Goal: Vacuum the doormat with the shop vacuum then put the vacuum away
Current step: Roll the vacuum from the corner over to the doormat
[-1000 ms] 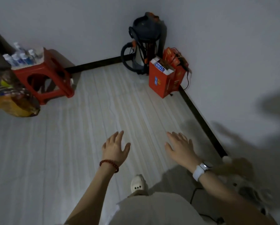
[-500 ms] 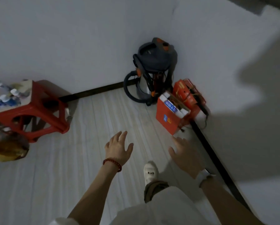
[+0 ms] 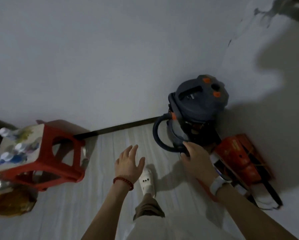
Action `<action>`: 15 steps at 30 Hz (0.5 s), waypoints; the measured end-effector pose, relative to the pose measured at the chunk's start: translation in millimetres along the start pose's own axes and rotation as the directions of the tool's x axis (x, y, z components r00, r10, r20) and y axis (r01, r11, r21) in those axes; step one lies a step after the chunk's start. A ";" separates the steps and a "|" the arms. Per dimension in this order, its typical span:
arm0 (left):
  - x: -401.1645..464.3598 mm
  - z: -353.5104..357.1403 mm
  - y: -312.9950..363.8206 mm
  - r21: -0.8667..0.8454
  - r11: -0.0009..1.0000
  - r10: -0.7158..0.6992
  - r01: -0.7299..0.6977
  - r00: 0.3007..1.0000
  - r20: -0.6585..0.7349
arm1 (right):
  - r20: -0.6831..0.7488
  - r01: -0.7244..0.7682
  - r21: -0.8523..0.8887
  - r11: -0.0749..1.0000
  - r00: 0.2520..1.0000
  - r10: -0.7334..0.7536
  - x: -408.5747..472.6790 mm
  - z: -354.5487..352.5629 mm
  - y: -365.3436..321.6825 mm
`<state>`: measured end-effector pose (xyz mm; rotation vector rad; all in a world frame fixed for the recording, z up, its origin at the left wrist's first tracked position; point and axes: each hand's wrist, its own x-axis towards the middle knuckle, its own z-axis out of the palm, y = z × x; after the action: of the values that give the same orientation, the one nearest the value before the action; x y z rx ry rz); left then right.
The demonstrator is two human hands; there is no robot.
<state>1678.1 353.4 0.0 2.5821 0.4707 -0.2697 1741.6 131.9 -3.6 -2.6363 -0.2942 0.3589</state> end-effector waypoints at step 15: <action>415.4 -82.8 128.1 0.063 0.850 0.491 -0.523 0.829 0.266 | -0.149 -0.385 0.384 0.839 0.871 0.468 314.0 -50.8 -0.7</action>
<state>2117.2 406.3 13.3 2.6386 -0.3423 -0.4271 2052.8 194.7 -22.6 -2.3391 0.4189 0.2051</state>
